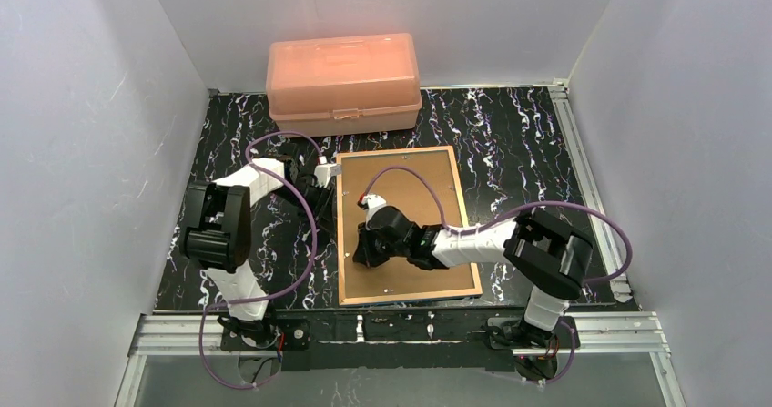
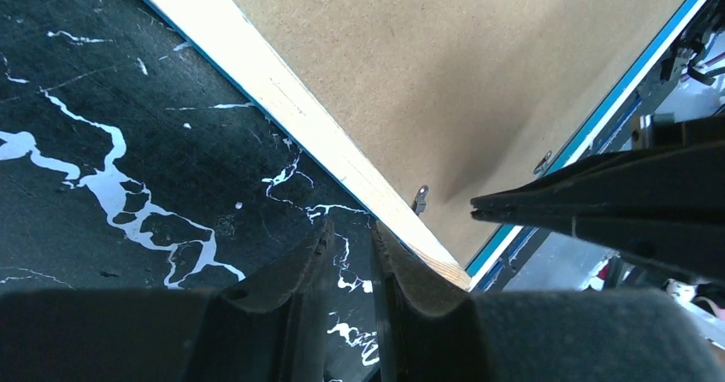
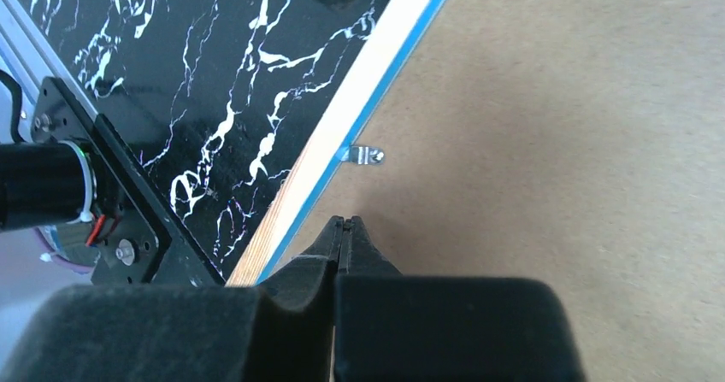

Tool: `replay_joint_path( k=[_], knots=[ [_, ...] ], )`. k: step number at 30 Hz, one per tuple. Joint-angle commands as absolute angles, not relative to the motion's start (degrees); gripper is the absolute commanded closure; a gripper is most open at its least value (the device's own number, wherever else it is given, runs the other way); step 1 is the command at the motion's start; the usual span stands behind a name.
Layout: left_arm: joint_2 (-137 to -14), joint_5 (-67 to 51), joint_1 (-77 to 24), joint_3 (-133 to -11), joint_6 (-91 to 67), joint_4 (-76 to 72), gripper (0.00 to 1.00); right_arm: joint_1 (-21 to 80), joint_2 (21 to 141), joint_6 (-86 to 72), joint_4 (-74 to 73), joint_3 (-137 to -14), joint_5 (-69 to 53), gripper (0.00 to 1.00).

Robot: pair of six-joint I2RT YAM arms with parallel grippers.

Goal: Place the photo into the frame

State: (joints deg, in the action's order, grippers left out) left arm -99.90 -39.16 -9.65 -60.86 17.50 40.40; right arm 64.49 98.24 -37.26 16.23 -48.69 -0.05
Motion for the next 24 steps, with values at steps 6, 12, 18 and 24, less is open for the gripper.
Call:
replay_joint_path(
  k=[6,12,18,24],
  knots=[
    [-101.1,-39.9,-9.8,-61.4,15.0,39.8,0.79,68.0,101.6,-31.3,19.4,-51.7,5.5,0.99],
    [-101.7,-40.1,-10.1,-61.7,14.5,39.5,0.8,69.9,103.4,-28.1,19.0,-53.4,9.1,0.99],
    [-102.3,-39.0,-10.5,-61.1,14.8,38.9,0.8,70.4,104.7,-27.4,18.3,-54.7,9.8,0.99],
    [-102.8,-38.6,-11.0,-60.9,14.9,38.4,0.81,70.5,104.9,-26.7,18.0,-55.2,11.8,0.99]
  ],
)
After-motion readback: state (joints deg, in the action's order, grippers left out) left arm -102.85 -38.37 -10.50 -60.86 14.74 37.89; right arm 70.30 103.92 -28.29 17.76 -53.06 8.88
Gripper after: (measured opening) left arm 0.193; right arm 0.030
